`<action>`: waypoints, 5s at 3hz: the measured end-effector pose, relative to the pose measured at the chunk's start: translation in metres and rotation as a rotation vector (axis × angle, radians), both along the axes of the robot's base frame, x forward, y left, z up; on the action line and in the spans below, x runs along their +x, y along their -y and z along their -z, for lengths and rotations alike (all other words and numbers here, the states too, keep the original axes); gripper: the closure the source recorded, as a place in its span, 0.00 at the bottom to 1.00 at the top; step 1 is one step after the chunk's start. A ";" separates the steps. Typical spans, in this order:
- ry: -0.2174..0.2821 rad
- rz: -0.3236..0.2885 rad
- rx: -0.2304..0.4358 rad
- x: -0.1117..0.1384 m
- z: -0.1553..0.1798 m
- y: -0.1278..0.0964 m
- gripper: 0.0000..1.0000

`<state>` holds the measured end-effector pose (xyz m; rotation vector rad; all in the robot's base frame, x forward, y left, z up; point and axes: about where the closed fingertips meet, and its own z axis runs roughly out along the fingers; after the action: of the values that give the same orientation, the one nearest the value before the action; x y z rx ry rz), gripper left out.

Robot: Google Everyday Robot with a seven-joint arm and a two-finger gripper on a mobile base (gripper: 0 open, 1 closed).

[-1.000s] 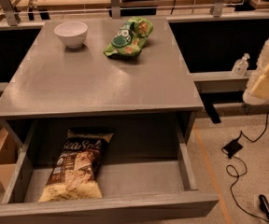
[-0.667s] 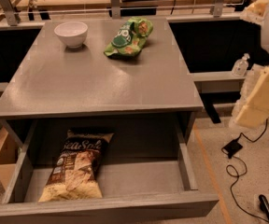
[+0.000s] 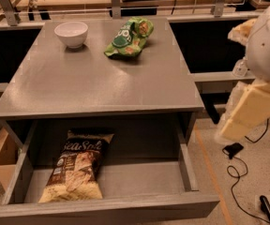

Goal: Pick brown chip bag from top drawer and place on counter

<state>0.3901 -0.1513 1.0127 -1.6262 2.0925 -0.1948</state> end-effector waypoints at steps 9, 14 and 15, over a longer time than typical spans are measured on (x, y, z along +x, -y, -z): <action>-0.457 0.241 0.541 0.028 0.241 -0.113 0.00; -0.538 0.479 0.548 0.031 0.284 -0.189 0.00; -0.509 0.478 0.506 0.018 0.287 -0.232 0.00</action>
Offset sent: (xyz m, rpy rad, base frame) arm 0.0321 0.0247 -0.1737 0.3553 0.2978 -0.0553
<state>0.4084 0.0805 0.7256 -0.9185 2.5985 0.6119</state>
